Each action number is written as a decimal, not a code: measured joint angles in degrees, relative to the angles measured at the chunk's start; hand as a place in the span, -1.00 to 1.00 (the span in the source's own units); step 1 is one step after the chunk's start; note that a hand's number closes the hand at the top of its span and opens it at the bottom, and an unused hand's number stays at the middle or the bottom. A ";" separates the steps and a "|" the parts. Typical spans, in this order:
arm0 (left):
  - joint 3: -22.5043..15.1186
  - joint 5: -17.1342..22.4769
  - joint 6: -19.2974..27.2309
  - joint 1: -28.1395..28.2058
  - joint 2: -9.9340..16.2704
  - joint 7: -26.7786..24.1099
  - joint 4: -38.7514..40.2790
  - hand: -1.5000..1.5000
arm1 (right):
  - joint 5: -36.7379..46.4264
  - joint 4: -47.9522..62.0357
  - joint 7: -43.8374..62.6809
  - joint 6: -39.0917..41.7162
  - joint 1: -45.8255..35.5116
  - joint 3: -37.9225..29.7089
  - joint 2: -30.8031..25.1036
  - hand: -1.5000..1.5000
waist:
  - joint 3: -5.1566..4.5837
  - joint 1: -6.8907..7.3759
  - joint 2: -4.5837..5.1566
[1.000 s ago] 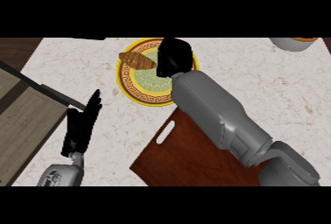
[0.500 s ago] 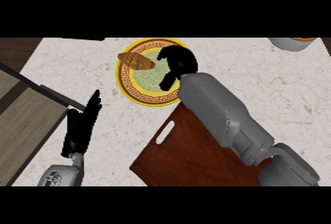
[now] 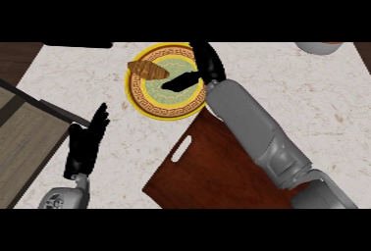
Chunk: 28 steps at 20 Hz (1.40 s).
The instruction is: Pick the croissant from the tray and place it in the plate
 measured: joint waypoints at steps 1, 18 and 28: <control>0.24 0.14 -0.07 -0.29 0.15 0.30 -0.10 0.00 | -1.45 0.19 -1.55 0.49 0.21 -1.27 0.01 -1.00 | -0.01 -0.09 -0.04; -0.35 -0.91 0.07 0.68 -0.16 2.79 -2.92 0.00 | -9.98 11.63 -23.14 8.20 0.50 -7.05 -0.02 -1.00 | -0.09 -0.17 -0.29; 0.25 -0.65 -0.65 0.24 -0.27 1.27 -1.49 0.00 | -11.15 14.99 -22.54 2.73 1.12 -3.20 0.00 -1.00 | -0.09 0.29 -0.21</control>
